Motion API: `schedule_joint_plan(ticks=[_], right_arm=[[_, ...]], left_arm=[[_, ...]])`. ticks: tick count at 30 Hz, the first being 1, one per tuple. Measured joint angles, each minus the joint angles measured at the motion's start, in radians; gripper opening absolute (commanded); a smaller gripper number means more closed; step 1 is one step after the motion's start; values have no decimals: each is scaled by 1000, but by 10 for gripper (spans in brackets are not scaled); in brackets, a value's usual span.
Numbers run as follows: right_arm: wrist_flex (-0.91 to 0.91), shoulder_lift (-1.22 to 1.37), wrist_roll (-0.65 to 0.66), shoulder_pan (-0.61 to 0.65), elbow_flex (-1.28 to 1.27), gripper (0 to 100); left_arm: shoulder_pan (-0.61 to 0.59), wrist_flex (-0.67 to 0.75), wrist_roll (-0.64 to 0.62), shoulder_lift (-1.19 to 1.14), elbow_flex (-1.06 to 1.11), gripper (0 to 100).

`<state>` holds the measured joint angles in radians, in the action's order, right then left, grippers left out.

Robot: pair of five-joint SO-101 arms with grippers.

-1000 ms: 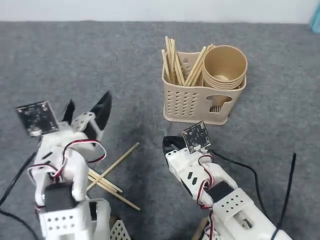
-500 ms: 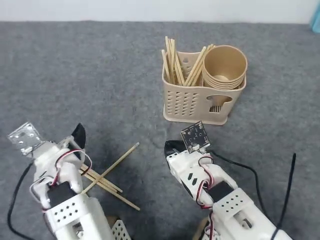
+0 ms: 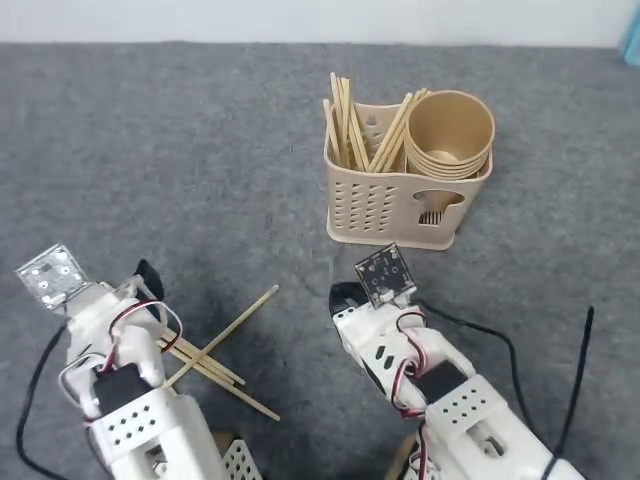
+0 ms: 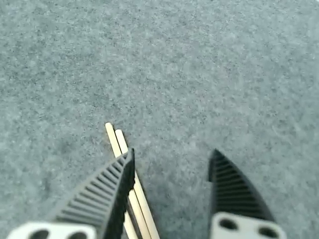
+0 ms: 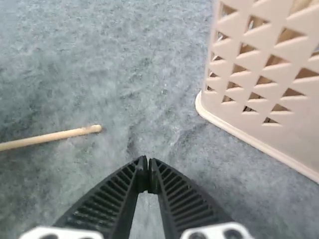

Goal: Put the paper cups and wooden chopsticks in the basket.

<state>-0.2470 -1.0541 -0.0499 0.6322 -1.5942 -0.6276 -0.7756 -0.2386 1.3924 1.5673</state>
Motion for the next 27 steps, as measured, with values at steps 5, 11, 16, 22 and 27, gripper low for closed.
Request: schedule_joint_plan(ticks=[5,11,16,22,27], right_arm=[[-206,0,11,0,117,13],[-374,0,147,0,206,13],[-482,0,236,0,270,66],[-608,0,255,107,367,165],[-608,118,272,252,427,136]], left_arm=[[0,0,-12,-2,0,363],[-2,46,-12,-250,-91,364],[-80,107,-46,-643,-278,365],[-143,112,-186,-1026,-497,365],[-210,112,-328,-1197,-612,365]])
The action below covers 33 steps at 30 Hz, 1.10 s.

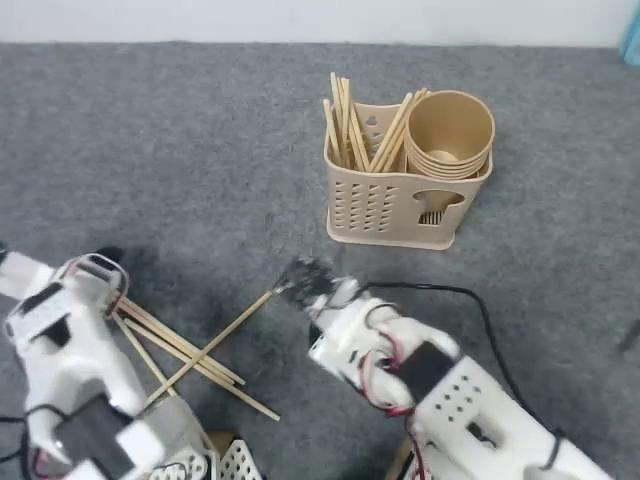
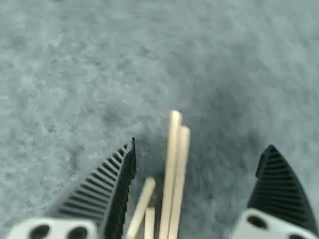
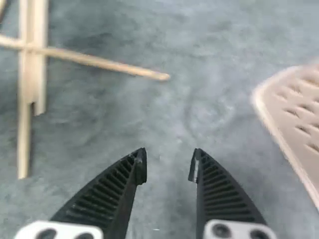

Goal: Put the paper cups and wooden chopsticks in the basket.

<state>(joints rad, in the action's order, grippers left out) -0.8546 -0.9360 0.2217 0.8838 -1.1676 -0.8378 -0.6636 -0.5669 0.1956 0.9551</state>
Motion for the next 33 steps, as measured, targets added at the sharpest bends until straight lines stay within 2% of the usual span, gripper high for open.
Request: schedule_joint_plan(ticks=[4,10,17,23,26,33], right_arm=[[46,226,71,58,120,137],[55,690,172,87,442,138],[55,1128,235,164,776,136],[57,1301,267,169,937,120],[55,1315,267,167,959,8],[52,1315,267,149,964,9]], left_arm=[[-37,0,-55,-83,-63,365],[-43,-17,-97,-129,-109,365],[-100,-17,-150,-196,-161,364],[-100,-20,-160,-232,-192,364],[-100,-20,-160,-232,-192,364],[-100,-20,-160,-232,-192,364]])
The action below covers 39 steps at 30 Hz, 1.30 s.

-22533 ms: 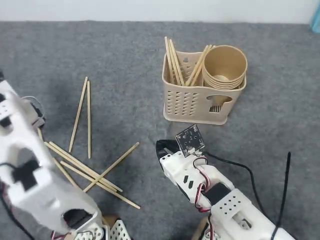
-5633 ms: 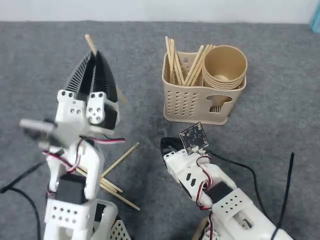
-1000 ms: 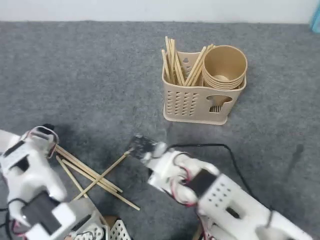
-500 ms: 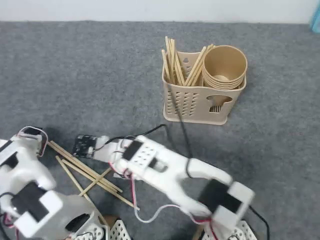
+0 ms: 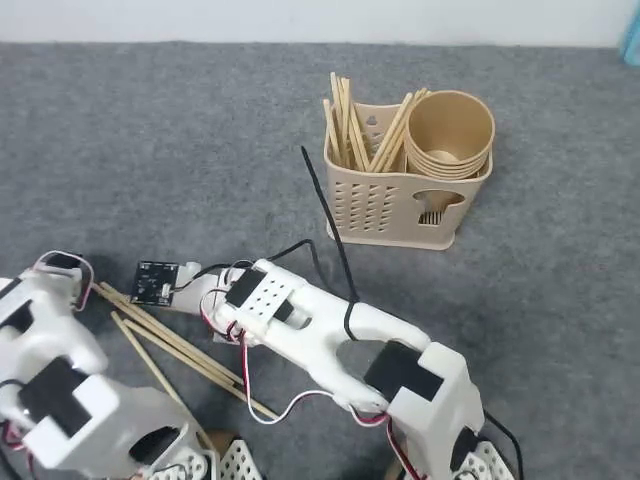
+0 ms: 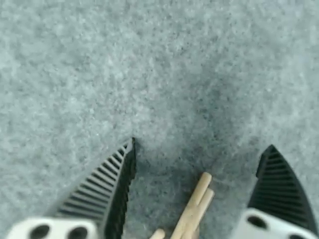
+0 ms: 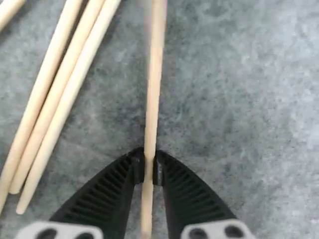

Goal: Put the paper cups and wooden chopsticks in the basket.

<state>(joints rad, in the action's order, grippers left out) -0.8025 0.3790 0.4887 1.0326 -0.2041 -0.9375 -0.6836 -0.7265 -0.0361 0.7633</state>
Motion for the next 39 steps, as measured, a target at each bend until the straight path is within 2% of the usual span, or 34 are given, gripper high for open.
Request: schedule_joint_plan(ticks=[6,13,16,29,31,36,39], right_arm=[[-132,-72,-2,-14,6,8],[-410,-272,3,-58,-28,8],[-414,-385,15,-146,-149,8],[-210,-996,206,-543,-879,11],[-206,-1053,239,-609,-947,45],[-206,-1091,270,-692,-997,222],[-206,-1103,272,-695,-999,225]], left_arm=[[0,0,0,-6,-2,364],[0,0,0,-8,-2,364],[0,0,0,-8,-2,364],[8,0,0,-8,-2,364],[8,0,0,-8,-2,364],[8,0,0,-8,-2,364],[8,0,0,-8,-2,364]])
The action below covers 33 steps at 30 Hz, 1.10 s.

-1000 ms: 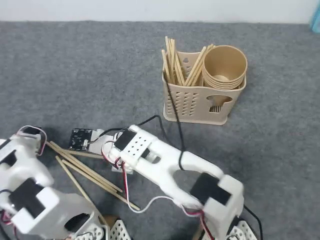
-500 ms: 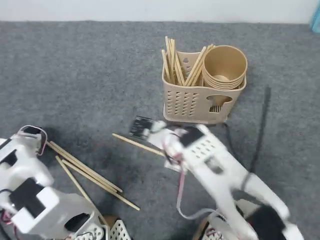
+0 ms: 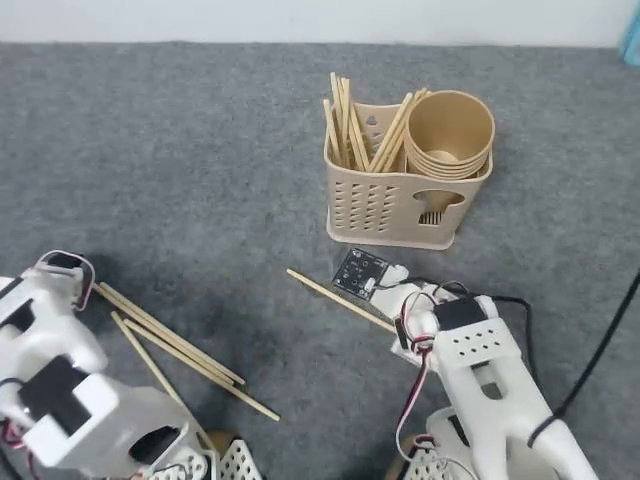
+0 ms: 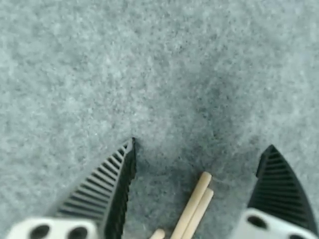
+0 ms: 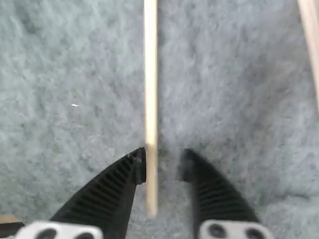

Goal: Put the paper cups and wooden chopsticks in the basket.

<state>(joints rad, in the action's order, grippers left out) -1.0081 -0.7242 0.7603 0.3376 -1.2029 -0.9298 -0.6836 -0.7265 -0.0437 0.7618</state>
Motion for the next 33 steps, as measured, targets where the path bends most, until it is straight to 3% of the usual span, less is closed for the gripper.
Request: schedule_joint_plan(ticks=[3,8,15,33], right_arm=[[0,-5,-8,12,20,183],[0,-5,-135,130,130,99],[0,32,-192,348,272,98],[28,922,-198,393,910,99]], left_arm=[[0,0,0,0,0,364],[0,0,0,0,0,364],[0,0,0,0,0,364],[0,0,0,0,0,364]])
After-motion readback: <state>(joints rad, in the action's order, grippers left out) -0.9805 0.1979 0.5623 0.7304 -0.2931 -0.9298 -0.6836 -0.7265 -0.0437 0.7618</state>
